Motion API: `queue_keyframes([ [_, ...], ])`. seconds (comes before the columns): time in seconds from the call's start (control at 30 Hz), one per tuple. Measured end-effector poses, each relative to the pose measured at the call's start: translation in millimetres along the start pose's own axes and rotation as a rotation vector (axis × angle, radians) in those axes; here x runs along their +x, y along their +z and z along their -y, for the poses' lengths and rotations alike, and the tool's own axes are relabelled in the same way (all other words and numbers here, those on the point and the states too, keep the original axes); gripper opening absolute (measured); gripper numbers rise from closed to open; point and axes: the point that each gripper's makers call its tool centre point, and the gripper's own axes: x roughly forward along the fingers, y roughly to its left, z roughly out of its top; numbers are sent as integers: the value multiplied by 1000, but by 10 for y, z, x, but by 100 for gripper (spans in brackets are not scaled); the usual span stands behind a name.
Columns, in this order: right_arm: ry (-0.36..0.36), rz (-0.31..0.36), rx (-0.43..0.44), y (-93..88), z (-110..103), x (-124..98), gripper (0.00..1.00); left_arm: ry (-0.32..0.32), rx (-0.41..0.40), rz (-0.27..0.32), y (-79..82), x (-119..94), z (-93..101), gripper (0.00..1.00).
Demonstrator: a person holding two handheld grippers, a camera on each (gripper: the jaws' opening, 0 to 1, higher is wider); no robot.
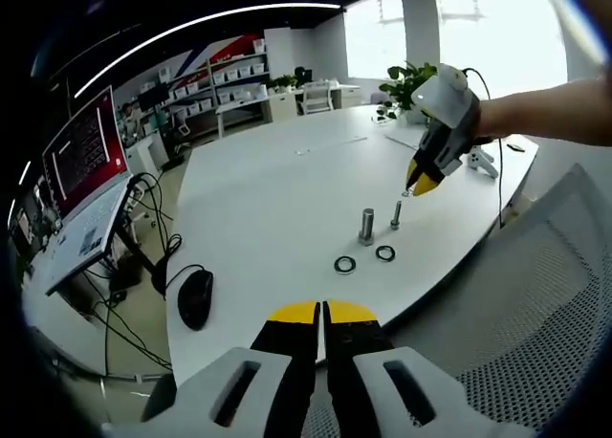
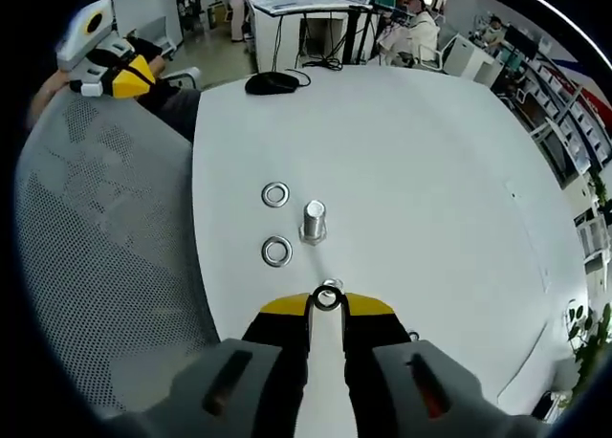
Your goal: Place the washer onto the threaded stud by aligning its center hole with the stud, sliding it down to the base, and recovering from edge contact or off-axis alignment until the washer reaches the visible bottom stop.
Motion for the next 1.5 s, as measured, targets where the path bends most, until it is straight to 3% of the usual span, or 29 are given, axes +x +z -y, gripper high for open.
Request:
queue_keyframes([
  [0.27,-1,-57,-16,-88,63,157,14,-5,1,2,-5,-6,9,0],
  [1.0,54,-84,-6,-100,75,368,14,0,-4,6,5,1,-13,0],
  [1.5,85,-121,-6,-217,38,548,14,8,-12,11,14,-2,-28,0],
])
